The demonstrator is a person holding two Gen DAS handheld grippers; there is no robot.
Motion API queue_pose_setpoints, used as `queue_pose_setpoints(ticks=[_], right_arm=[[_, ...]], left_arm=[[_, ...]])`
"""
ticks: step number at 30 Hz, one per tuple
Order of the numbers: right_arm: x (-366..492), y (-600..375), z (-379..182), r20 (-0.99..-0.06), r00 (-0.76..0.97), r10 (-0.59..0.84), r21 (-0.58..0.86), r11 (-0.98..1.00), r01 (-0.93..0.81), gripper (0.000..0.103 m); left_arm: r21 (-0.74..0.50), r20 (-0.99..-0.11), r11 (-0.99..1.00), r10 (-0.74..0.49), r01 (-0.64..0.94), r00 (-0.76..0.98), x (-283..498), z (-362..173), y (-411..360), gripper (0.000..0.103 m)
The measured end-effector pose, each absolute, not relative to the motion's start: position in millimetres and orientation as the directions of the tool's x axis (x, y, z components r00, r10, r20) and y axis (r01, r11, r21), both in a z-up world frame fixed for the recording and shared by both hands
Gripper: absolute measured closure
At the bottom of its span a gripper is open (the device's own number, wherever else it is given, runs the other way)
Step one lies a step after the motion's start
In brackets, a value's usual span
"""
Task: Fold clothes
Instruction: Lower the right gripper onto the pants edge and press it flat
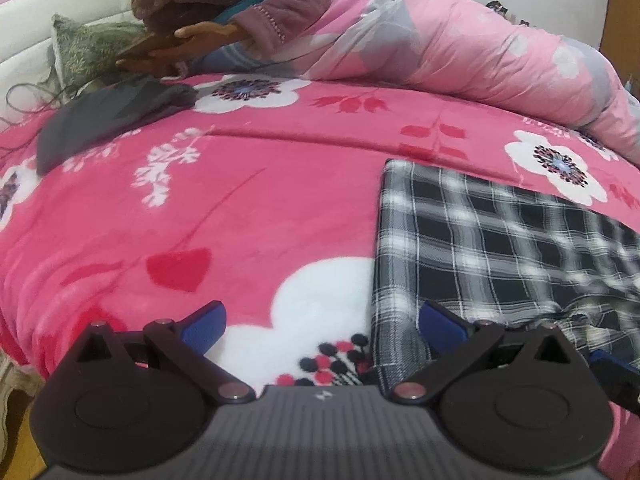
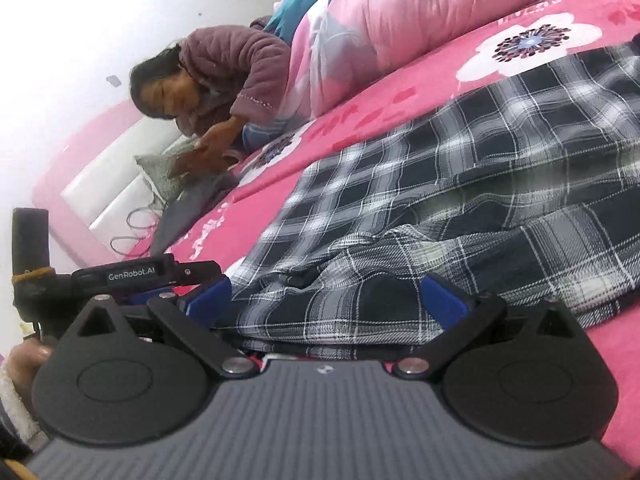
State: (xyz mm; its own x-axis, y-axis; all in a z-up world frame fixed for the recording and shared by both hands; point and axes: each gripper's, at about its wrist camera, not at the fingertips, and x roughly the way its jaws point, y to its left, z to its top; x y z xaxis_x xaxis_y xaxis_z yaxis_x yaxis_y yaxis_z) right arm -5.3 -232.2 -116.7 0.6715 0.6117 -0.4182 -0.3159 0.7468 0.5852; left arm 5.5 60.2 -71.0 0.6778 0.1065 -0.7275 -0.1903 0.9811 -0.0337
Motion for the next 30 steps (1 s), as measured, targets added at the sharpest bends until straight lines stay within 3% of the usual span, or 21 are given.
queue_pose_setpoints(ticks=[12,26,30], right_arm=[[-2.0,-208.8,-108.8,-0.525,0.661,0.537,0.475,0.829,-0.296,0.001],[-1.3,-227.1,-113.9,-0.465,0.673,0.575,0.585,0.77,-0.254,0.001],[-4.8,-217.3,-112.3,-0.486,0.681,0.548,0.514,0.809,-0.284,0.001]], left_arm=[[-0.003,-0.742,0.977,0.14,-0.212,0.656,4.9,-74.7,62.7,0.0],[0.04,-0.744,0.973,0.181,-0.228,0.643,6.1,-75.3,64.3,0.0],[0.031,-0.742,0.974,0.171,-0.223,0.648,5.7,-75.8,66.0,0.0]])
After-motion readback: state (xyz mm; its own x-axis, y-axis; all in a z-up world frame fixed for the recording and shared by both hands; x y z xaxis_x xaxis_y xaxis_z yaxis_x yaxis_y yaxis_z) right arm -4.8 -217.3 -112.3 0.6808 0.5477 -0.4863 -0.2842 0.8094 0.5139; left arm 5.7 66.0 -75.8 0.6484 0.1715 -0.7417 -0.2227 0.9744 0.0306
